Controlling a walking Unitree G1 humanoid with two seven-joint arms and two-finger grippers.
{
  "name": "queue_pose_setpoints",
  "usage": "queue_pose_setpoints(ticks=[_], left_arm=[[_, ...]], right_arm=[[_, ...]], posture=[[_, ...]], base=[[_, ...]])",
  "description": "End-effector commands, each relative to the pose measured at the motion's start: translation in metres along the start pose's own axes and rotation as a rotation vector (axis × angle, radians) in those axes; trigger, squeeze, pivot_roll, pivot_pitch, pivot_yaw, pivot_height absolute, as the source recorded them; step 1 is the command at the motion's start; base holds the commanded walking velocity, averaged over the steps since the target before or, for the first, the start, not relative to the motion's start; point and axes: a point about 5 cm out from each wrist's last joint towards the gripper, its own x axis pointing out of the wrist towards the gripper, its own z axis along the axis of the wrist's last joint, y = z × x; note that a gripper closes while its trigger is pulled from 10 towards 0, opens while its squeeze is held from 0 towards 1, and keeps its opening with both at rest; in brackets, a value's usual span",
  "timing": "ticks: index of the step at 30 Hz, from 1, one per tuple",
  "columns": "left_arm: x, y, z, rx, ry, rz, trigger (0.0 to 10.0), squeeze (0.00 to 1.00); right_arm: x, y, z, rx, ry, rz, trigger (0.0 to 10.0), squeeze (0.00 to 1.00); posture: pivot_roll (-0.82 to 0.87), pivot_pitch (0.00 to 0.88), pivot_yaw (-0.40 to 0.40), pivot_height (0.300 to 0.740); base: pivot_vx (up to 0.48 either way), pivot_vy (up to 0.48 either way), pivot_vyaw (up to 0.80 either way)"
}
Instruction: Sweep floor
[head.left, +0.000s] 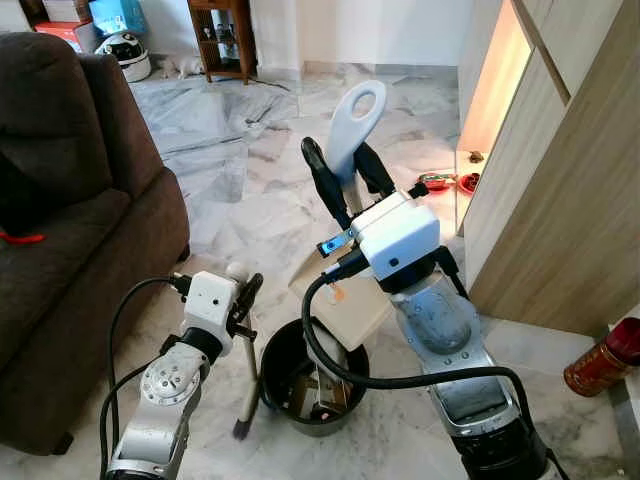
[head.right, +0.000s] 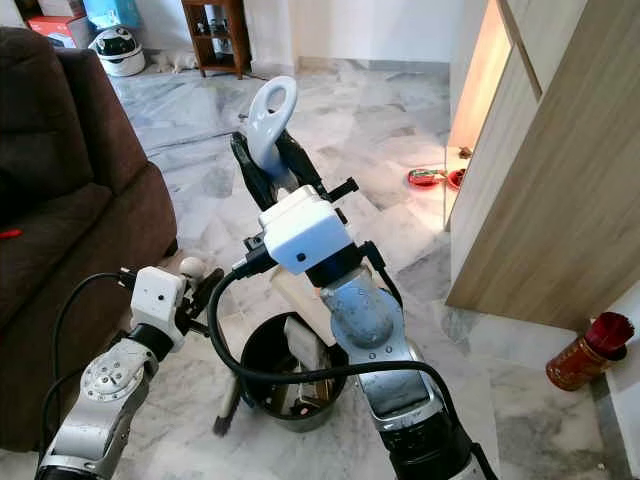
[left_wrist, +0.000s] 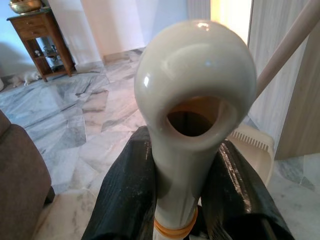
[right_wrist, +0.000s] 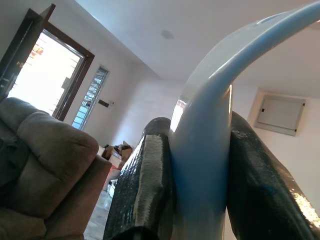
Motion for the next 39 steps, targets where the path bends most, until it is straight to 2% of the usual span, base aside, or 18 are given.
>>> queue_pose_setpoints(ticks=[1, 5, 8, 12, 13, 15, 16, 18, 19, 21, 22, 24, 29, 34, 39], left_arm=[[0.003, 0.000, 0.006, 0.018, -0.032, -0.013, 10.0, 0.00], [0.003, 0.000, 0.005, 0.018, -0.031, -0.012, 10.0, 0.00], [0.003, 0.000, 0.005, 0.017, -0.031, -0.012, 10.0, 0.00], [0.003, 0.000, 0.005, 0.017, -0.030, -0.013, 10.0, 0.00], [0.003, 0.000, 0.005, 0.017, -0.030, -0.013, 10.0, 0.00], [0.002, 0.000, 0.005, 0.016, -0.029, -0.013, 10.0, 0.00], [0.002, 0.000, 0.005, 0.016, -0.029, -0.013, 10.0, 0.00], [0.000, -0.001, 0.004, 0.015, -0.026, -0.014, 10.0, 0.00], [0.000, -0.001, 0.004, 0.015, -0.026, -0.014, 10.0, 0.00], [-0.002, 0.000, 0.002, 0.017, -0.019, -0.016, 10.0, 0.00], [-0.002, 0.000, 0.002, 0.017, -0.019, -0.016, 10.0, 0.00], [-0.003, 0.000, 0.002, 0.020, -0.015, -0.020, 10.0, 0.00], [-0.003, 0.000, 0.004, 0.022, -0.021, -0.024, 10.0, 0.00], [-0.004, 0.001, 0.004, 0.026, -0.019, -0.028, 10.0, 0.00], [-0.003, 0.002, 0.006, 0.024, -0.027, -0.034, 10.0, 0.00]], right_arm=[[0.005, -0.003, 0.009, -0.032, -0.054, -0.004, 10.0, 0.00], [0.004, -0.006, 0.006, -0.056, -0.038, -0.019, 10.0, 0.00], [0.002, -0.017, -0.001, -0.107, -0.005, -0.042, 10.0, 0.00], [-0.005, -0.039, -0.016, -0.196, 0.070, -0.100, 10.0, 0.00], [-0.005, -0.039, -0.016, -0.196, 0.070, -0.100, 10.0, 0.00], [-0.012, -0.056, -0.024, -0.251, 0.121, -0.177, 10.0, 0.00], [-0.012, -0.056, -0.024, -0.251, 0.121, -0.177, 10.0, 0.00], [-0.034, -0.086, -0.041, -0.347, 0.230, -0.319, 10.0, 0.00], [-0.034, -0.086, -0.041, -0.347, 0.230, -0.319, 10.0, 0.00], [-0.048, -0.094, -0.052, -0.349, 0.293, -0.368, 10.0, 0.00], [-0.048, -0.094, -0.052, -0.349, 0.293, -0.368, 10.0, 0.00], [-0.065, -0.102, -0.063, -0.322, 0.353, -0.469, 10.0, 0.00], [-0.087, -0.104, -0.080, -0.326, 0.438, -0.542, 10.0, 0.00], [-0.100, -0.102, -0.091, -0.326, 0.494, -0.556, 10.0, 0.00], [-0.129, -0.094, -0.107, -0.357, 0.582, -0.571, 10.0, 0.00]], posture=[[0.11, 0.095, 0.052, 0.740], [0.11, 0.095, 0.052, 0.740], [0.11, 0.097, 0.052, 0.740], [0.10, 0.097, 0.052, 0.740], [0.10, 0.097, 0.052, 0.740], [0.10, 0.096, 0.050, 0.740], [0.10, 0.096, 0.050, 0.740], [0.10, 0.097, 0.052, 0.740], [0.10, 0.097, 0.052, 0.740], [0.10, 0.097, 0.053, 0.740], [0.10, 0.097, 0.053, 0.740], [0.10, 0.097, 0.056, 0.740], [0.11, 0.093, 0.061, 0.740], [0.10, 0.087, 0.065, 0.740], [0.11, 0.078, 0.074, 0.740]], base=[[0.000, 0.000, 0.00], [0.000, 0.000, 0.00], [0.000, 0.000, 0.00], [0.000, 0.000, 0.00], [0.000, 0.000, 0.00], [0.000, 0.000, 0.00], [0.000, 0.000, 0.00], [0.000, 0.000, 0.00], [0.000, 0.000, 0.00], [0.000, 0.000, 0.00], [0.000, 0.000, 0.00], [0.000, 0.000, 0.00], [0.000, 0.000, 0.00], [0.000, 0.000, 0.00], [0.000, 0.000, 0.00]])
